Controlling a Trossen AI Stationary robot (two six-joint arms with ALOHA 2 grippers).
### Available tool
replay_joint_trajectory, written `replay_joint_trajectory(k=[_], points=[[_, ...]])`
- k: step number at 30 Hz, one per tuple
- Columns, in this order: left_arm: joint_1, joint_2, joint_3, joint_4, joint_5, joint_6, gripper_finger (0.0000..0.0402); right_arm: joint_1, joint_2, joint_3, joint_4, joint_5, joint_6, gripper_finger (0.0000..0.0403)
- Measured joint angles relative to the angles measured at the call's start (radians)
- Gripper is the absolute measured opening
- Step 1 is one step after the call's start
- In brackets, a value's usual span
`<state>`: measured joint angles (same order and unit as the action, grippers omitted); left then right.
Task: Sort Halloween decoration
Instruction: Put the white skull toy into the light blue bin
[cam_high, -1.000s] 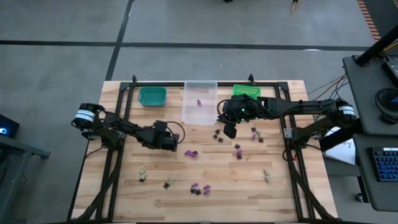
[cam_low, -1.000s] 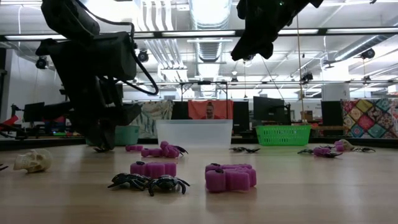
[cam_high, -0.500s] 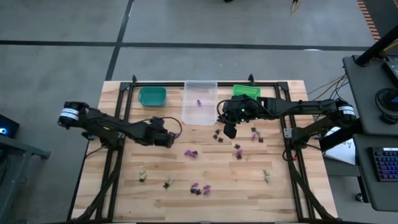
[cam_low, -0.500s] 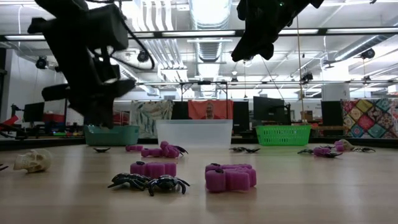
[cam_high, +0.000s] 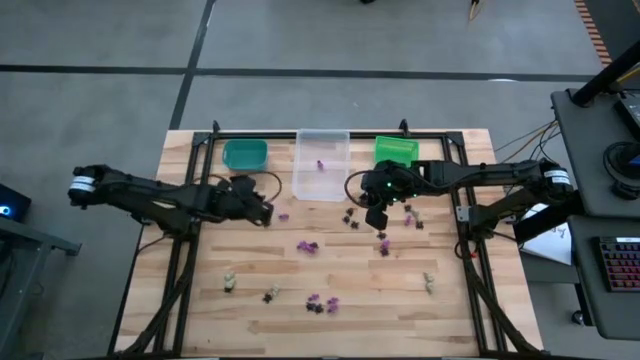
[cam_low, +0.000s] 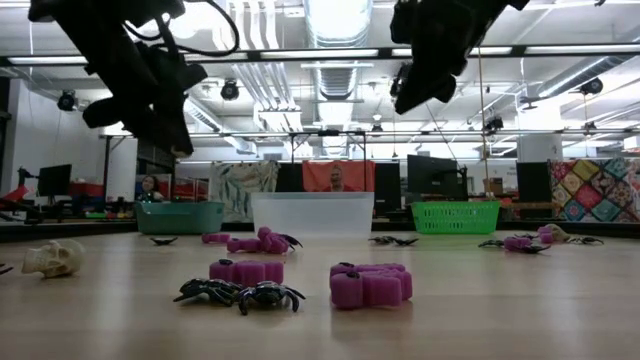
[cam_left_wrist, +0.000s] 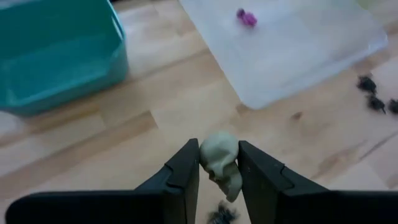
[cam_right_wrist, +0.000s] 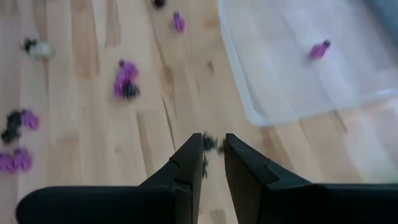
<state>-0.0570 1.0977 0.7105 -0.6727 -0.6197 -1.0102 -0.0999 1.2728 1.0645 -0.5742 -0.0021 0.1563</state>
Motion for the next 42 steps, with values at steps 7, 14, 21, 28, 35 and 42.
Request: replay_joint_trajectory(k=[7, 14, 21, 28, 35, 42], points=[[0.171, -0.055, 0.000, 0.000, 0.021, 0.175, 0.0077, 0.031, 0.001, -0.069, 0.006, -0.002, -0.028, 0.0056], [0.457, -0.044, 0.000, 0.015, 0.160, 0.402, 0.0077, 0.030, 0.001, -0.132, 0.089, 0.002, -0.055, 0.0056], [0.726, 0.009, 0.000, 0.059, 0.247, 0.596, 0.0077, 0.030, 0.001, -0.140, 0.146, 0.002, -0.090, 0.0056], [0.885, 0.105, 0.000, 0.159, 0.347, 0.707, 0.0077, 0.030, 0.001, -0.140, 0.146, 0.003, -0.089, 0.0056], [0.904, 0.224, 0.017, 0.234, 0.377, 0.733, 0.0077, 0.030, 0.001, -0.140, 0.147, 0.004, -0.066, 0.0056], [0.904, 0.341, 0.098, 0.244, 0.371, 0.759, 0.0077, 0.030, 0.000, -0.140, 0.146, 0.004, -0.059, 0.0056]])
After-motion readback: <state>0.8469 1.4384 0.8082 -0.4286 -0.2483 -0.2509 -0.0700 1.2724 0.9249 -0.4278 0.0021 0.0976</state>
